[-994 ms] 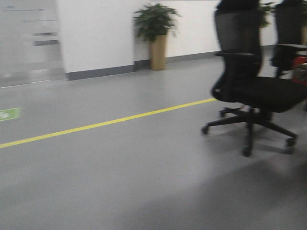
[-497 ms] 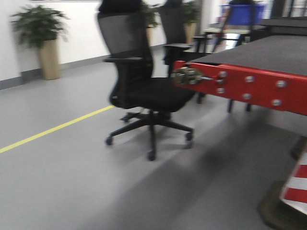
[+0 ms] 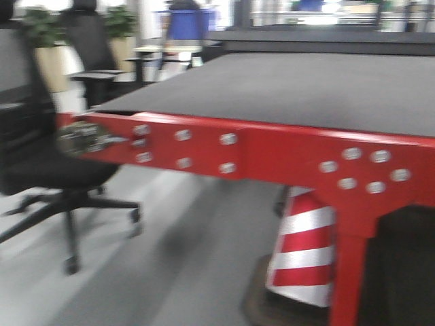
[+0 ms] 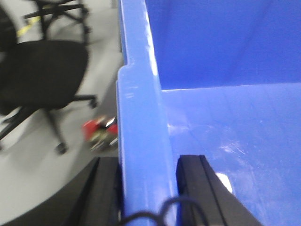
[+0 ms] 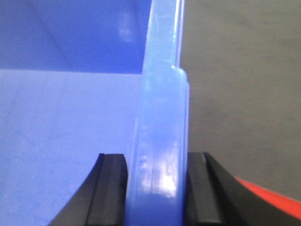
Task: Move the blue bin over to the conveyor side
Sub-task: 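Drive up to the red-framed belt conveyor holding the bin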
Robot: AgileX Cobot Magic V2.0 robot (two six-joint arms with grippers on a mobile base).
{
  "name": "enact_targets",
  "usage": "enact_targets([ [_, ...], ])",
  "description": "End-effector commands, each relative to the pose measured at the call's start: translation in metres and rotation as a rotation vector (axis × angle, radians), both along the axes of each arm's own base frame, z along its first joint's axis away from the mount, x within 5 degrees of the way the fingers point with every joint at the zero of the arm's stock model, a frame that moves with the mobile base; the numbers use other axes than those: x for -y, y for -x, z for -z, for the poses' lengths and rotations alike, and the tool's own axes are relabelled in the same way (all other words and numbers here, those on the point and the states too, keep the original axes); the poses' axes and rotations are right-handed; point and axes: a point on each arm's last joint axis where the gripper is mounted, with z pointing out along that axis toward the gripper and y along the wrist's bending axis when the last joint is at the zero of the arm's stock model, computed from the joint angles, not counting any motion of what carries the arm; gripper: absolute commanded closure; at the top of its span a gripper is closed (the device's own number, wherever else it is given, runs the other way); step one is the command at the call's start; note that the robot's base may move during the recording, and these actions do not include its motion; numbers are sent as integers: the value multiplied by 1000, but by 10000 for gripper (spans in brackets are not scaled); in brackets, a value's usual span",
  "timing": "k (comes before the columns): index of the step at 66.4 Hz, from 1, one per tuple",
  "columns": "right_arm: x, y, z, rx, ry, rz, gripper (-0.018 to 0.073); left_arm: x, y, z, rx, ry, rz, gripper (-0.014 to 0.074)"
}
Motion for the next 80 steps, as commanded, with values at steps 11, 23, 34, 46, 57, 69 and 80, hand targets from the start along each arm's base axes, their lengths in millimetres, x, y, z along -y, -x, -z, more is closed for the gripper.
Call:
enact_targets([
  [11,6,6,-18,153,19,26,638,-4,7,-18,142,-37,-4,616],
  [23,6,6,-18,153,19,26,638,-4,7,-18,142,-37,-4,616],
  [34,6,6,-18,153,19,26,638,-4,7,-18,142,-37,-4,616],
  [46,6,6,-18,153,19,26,638,-4,7,-18,142,-37,-4,616],
  [57,6,6,-18,153,19,26,638,-4,7,-18,142,-37,-4,616],
  [69,6,6,-18,153,19,26,638,-4,7,-18,142,-37,-4,616],
  [80,6,6,-18,153,19,26,638,-4,7,-18,142,-37,-4,616],
])
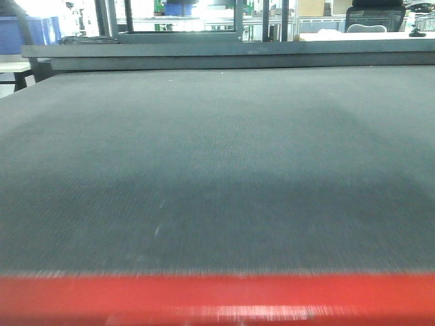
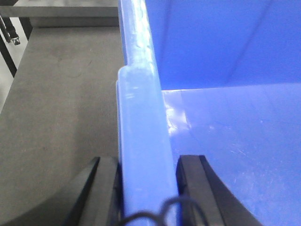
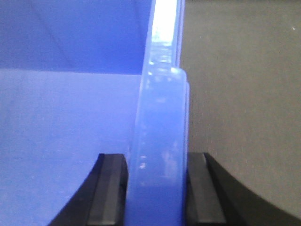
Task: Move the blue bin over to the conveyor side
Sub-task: 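Drive up to the red-framed belt conveyor holding the bin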
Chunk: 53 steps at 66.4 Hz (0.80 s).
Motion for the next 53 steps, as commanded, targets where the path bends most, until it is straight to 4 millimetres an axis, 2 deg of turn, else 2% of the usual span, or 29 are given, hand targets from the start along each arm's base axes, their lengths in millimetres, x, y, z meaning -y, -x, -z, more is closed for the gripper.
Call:
enact_targets([
  [1,6,6,-18,153,19,26,638,-4,7,-18,140,-37,-4,616],
  [53,6,6,-18,153,19,26,638,-4,7,-18,140,-37,-4,616],
])
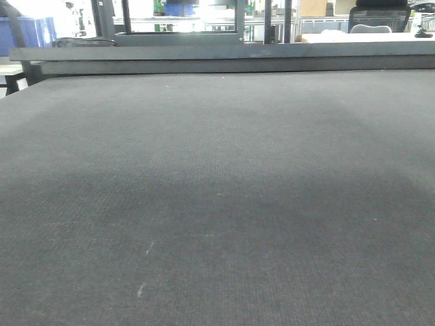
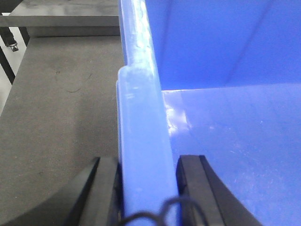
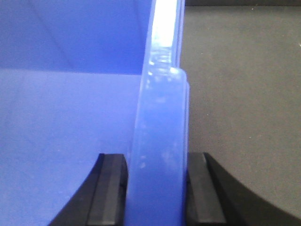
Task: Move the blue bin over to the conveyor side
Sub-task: 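Drive up to the red-framed belt conveyor holding the bin, then lower the blue bin onto the grey conveyor belt with both grippers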
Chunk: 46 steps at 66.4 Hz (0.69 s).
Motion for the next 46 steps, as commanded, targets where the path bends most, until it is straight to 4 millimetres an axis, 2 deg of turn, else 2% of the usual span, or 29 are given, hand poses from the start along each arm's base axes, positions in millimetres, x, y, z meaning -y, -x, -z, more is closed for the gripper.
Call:
enact_targets([
  [1,6,6,-18,153,19,26,638,-4,7,-18,140,-36,-3,616],
  [46,6,6,-18,153,19,26,638,-4,7,-18,140,-36,-3,616],
])
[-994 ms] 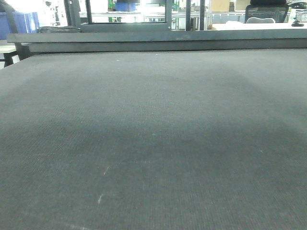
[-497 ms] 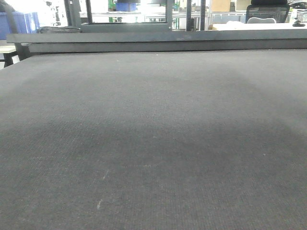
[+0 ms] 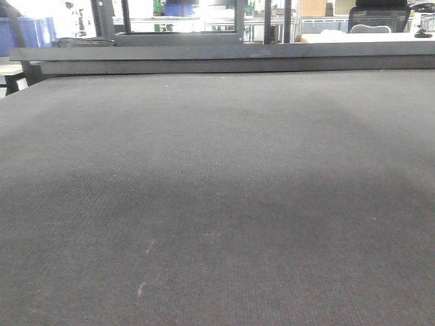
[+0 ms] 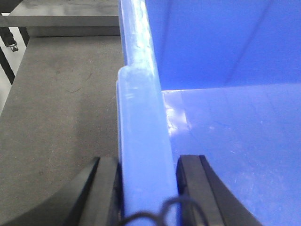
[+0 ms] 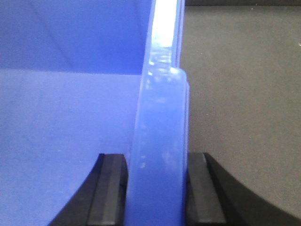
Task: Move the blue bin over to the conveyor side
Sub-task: 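Lower the blue bin onto the grey conveyor belt with both grippers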
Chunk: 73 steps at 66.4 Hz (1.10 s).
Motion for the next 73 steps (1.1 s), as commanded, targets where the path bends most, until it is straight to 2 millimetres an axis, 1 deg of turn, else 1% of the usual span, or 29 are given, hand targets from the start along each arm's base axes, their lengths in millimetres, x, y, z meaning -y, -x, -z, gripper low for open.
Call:
enact_targets([
  [1,6,6,-18,153,19,26,638,-4,7,-18,140,-36,-3,616],
  [10,6,6,-18,153,19,26,638,-4,7,-18,140,-36,-3,616],
  [26,4,6,-19,152,-5,12,638,-2,6,-22,189,-21,10,616],
  [34,2,-4,-18,164,-14,10,638,0,-3,-19,168,-15,14,616],
  [37,1,-9,-17,157,-13,10,638,2,-11,-16,148,-19,14,616],
  [41,-2,-23,-12,126,-10,9,638,4,-23,-12,121,-23,13,616],
  [46,-5,-39,-3,91,-8,6,638,8,-43,-2,66,-26,14,616],
  [53,-9,-68,18,14,-1,4,638,14,-76,20,-15,-29,14,616],
  [61,-14,-97,45,-87,13,1,638,12,-106,45,-100,3,-2,616],
  [65,-17,-112,62,-142,19,0,638,10,-118,57,-136,4,-13,616],
  [73,-21,-134,86,-210,28,0,638,6,-142,82,-203,-7,-33,616],
])
